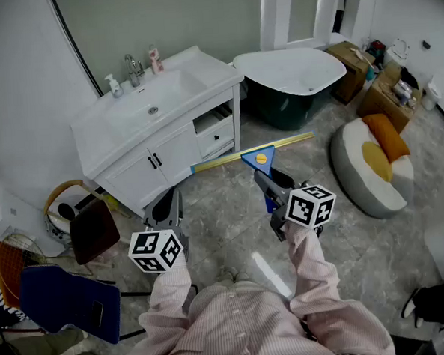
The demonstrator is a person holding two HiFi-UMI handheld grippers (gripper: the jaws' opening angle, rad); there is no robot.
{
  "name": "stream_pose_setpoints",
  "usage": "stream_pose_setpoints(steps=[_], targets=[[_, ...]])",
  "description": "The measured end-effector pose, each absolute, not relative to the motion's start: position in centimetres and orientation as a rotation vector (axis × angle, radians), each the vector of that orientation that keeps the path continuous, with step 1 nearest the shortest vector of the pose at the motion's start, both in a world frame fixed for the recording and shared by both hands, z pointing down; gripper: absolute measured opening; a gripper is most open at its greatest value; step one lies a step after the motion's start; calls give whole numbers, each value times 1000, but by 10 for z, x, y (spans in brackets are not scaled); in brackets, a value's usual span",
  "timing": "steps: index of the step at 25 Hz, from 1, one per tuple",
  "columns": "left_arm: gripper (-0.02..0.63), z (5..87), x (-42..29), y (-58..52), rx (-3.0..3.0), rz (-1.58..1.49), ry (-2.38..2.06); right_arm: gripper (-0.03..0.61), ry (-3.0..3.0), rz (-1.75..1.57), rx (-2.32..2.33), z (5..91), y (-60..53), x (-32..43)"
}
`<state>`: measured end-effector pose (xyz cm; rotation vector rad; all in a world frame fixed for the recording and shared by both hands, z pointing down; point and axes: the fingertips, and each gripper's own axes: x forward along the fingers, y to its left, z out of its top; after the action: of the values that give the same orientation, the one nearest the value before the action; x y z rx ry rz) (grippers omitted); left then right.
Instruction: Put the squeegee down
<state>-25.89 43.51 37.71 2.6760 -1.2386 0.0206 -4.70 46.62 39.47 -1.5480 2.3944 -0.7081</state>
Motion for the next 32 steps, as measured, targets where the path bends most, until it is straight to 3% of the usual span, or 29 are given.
stream_pose_setpoints(steps=[18, 32], targets=[[2, 395, -230, 419, 2653, 52, -1238, 143, 2357, -748, -1543, 410, 451, -16], [2, 408, -214, 308, 2627, 63, -1265, 143, 2361, -803, -1537, 431, 339, 5]])
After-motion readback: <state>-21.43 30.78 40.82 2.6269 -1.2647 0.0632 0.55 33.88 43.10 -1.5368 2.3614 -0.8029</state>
